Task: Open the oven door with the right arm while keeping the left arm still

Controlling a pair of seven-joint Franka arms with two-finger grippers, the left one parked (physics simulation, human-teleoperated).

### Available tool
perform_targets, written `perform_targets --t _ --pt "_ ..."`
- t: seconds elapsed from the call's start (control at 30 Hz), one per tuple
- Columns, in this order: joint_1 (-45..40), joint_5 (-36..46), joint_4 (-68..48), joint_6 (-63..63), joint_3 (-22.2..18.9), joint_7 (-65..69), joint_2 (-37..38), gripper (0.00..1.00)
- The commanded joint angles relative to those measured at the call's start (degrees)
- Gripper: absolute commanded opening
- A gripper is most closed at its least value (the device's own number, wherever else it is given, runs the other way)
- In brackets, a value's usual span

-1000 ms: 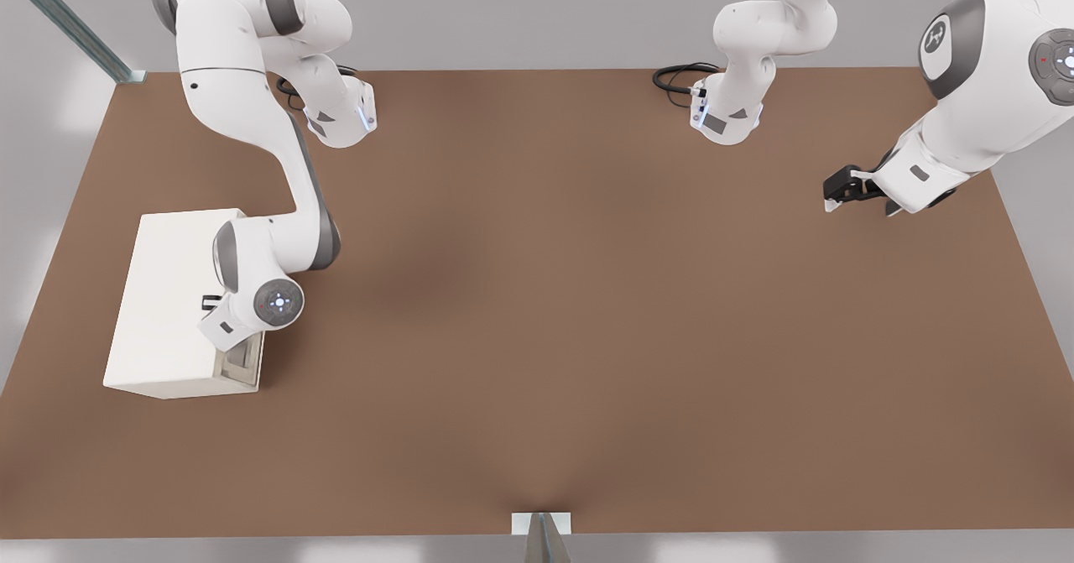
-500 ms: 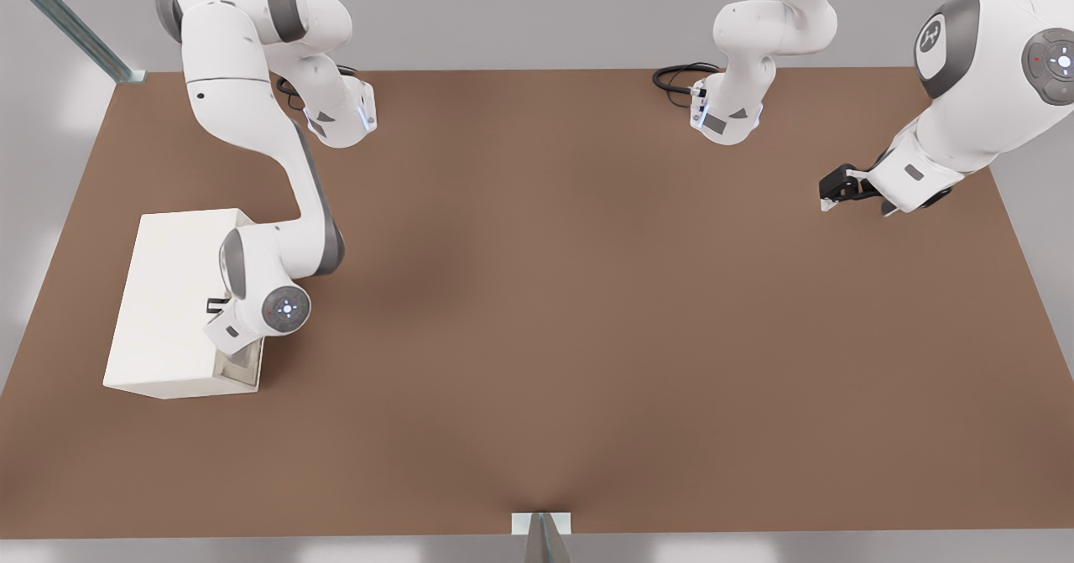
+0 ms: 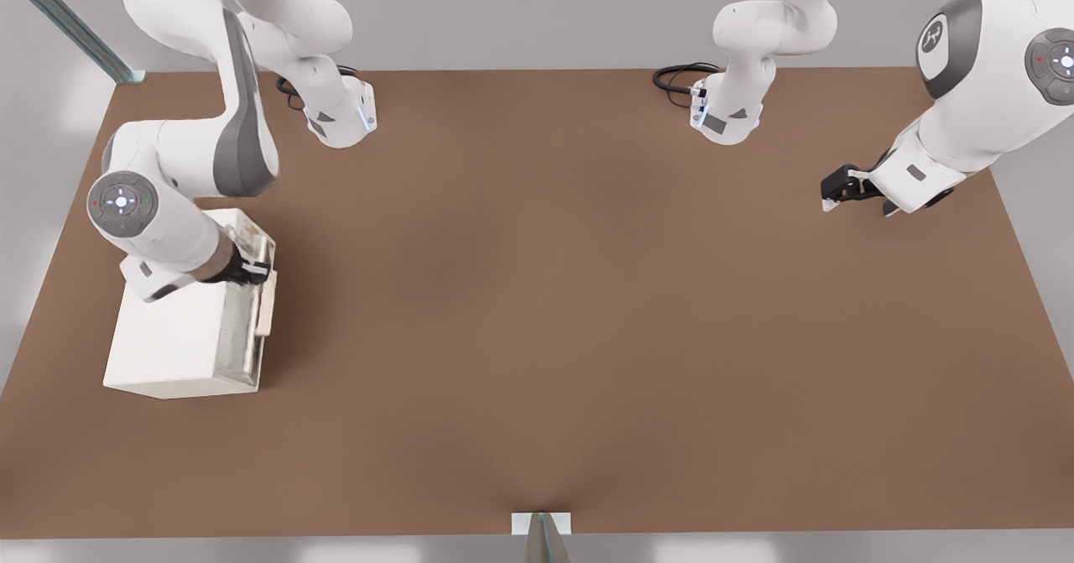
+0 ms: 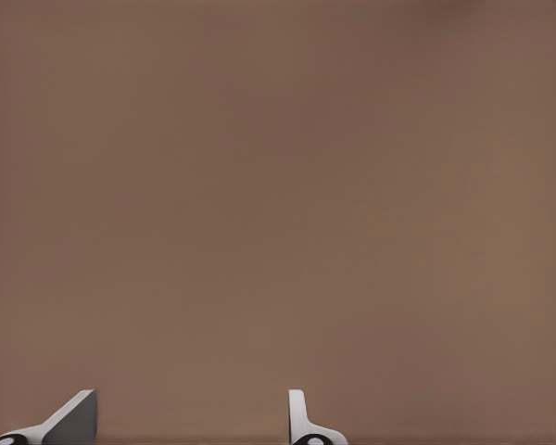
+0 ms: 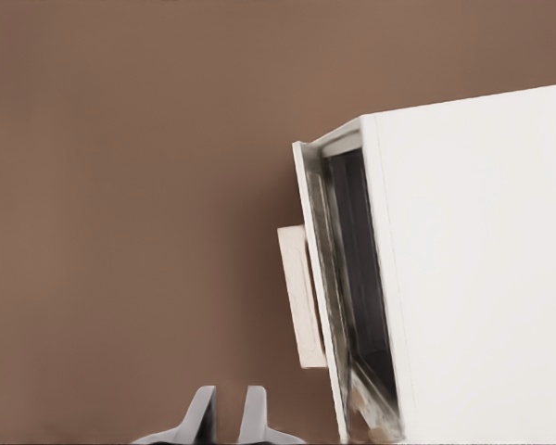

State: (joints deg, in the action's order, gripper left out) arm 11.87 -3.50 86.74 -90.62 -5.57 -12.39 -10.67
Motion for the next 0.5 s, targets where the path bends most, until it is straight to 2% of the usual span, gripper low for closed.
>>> perform_targets --t 0.0,0.47 --pt "-0.4 6.7 -0.9 7.7 -0.1 12.1 1.6 1.0" --pt "-0.3 4.2 -2.6 6.9 0.0 11.5 2.3 1.0"
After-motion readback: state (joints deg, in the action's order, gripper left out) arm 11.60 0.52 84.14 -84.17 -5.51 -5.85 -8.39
